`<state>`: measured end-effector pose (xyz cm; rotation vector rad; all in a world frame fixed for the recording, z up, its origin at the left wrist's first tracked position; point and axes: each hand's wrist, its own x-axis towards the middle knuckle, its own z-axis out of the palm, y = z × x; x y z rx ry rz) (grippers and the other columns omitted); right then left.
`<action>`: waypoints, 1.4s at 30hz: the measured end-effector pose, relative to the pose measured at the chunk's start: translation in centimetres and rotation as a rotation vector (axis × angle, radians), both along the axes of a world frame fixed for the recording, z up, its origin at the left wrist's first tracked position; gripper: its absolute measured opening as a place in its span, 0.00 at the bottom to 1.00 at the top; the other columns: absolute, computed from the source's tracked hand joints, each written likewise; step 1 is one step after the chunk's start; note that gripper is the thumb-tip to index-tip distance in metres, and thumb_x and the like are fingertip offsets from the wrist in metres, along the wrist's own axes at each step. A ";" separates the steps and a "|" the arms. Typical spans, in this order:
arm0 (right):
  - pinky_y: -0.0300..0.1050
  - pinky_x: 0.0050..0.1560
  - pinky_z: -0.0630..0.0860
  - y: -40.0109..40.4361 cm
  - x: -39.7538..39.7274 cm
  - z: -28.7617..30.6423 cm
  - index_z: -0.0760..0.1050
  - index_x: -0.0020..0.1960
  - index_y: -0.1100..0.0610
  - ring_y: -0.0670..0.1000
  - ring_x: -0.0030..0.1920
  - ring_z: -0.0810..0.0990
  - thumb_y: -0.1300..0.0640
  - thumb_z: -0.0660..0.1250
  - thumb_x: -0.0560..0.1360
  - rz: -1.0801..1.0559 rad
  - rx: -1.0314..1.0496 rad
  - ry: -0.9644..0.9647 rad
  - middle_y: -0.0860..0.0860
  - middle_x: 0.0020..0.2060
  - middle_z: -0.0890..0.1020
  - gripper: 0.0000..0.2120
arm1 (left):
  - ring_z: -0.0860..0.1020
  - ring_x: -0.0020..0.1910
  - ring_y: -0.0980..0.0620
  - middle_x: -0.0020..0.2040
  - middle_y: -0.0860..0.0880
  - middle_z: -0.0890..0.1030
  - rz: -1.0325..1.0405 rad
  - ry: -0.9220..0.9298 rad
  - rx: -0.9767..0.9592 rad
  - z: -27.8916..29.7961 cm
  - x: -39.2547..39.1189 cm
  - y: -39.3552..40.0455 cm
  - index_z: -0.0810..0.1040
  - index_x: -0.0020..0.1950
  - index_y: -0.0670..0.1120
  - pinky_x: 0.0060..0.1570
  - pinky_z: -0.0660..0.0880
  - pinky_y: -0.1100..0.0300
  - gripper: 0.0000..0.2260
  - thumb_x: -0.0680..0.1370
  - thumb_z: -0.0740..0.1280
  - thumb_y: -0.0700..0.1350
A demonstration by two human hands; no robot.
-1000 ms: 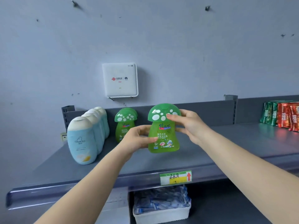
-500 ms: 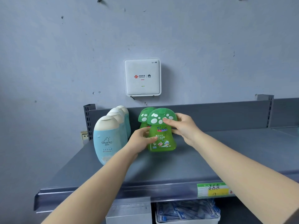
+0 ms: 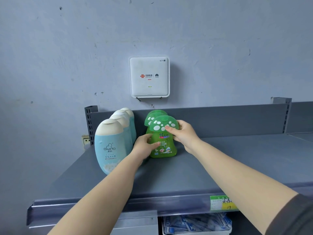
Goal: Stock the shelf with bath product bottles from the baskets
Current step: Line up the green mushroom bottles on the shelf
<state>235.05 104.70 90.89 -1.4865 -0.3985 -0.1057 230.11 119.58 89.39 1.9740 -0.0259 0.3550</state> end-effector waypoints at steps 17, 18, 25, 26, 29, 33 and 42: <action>0.56 0.60 0.75 0.5 1.5 0.0 0.71 0.59 0.56 0.53 0.56 0.80 0.54 0.74 0.70 0.020 -0.056 0.022 0.53 0.55 0.80 0.21 | 0.73 0.63 0.47 0.66 0.44 0.73 0.140 -0.039 0.196 -0.3 0.4 -0.4 0.66 0.71 0.41 0.57 0.68 0.61 0.25 0.76 0.68 0.44; 0.55 0.61 0.75 0.4 1.4 0.2 0.70 0.60 0.56 0.53 0.56 0.80 0.54 0.75 0.69 0.022 -0.070 0.024 0.53 0.56 0.80 0.23 | 0.73 0.63 0.48 0.66 0.44 0.73 0.146 -0.042 0.189 -0.2 0.3 -0.4 0.66 0.71 0.41 0.56 0.68 0.61 0.25 0.76 0.68 0.44; 0.53 0.68 0.67 -1.2 -0.9 2.2 0.61 0.72 0.58 0.52 0.66 0.70 0.56 0.74 0.70 -0.055 -0.115 -0.042 0.53 0.68 0.69 0.35 | 0.73 0.49 0.52 0.60 0.47 0.76 0.209 -0.072 0.126 1.0 -1.6 -1.0 0.68 0.68 0.41 0.48 0.69 0.61 0.23 0.75 0.69 0.42; 0.53 0.67 0.68 -1.6 -1.4 2.5 0.62 0.71 0.57 0.52 0.66 0.71 0.56 0.74 0.70 -0.075 -0.115 -0.059 0.53 0.67 0.70 0.35 | 0.72 0.49 0.54 0.58 0.48 0.76 0.221 -0.096 0.126 1.3 -2.1 -1.2 0.68 0.68 0.41 0.47 0.68 0.62 0.23 0.75 0.68 0.41; 0.48 0.61 0.73 -3.1 -3.3 3.0 0.67 0.67 0.56 0.50 0.58 0.75 0.57 0.73 0.70 -0.139 -0.133 -0.118 0.51 0.59 0.74 0.29 | 0.71 0.50 0.54 0.59 0.49 0.74 0.257 -0.144 0.186 2.1 -3.6 -1.8 0.67 0.70 0.43 0.47 0.66 0.62 0.23 0.75 0.67 0.41; 0.41 0.49 0.73 -5.8 -6.0 3.3 0.74 0.56 0.56 0.48 0.45 0.76 0.60 0.70 0.72 -0.163 -0.211 -0.220 0.48 0.43 0.78 0.14 | 0.74 0.58 0.49 0.61 0.47 0.74 0.277 -0.256 0.459 2.6 -5.1 -3.9 0.72 0.66 0.43 0.50 0.68 0.61 0.17 0.77 0.65 0.44; 0.34 0.42 0.72 -16.2 -11.8 2.8 0.76 0.52 0.54 0.43 0.39 0.75 0.56 0.67 0.74 -0.349 -0.620 -0.415 0.45 0.40 0.78 0.07 | 0.75 0.51 0.48 0.50 0.49 0.77 0.021 -0.481 0.718 2.6 -7.0 -15.3 0.78 0.56 0.44 0.49 0.73 0.53 0.10 0.77 0.63 0.44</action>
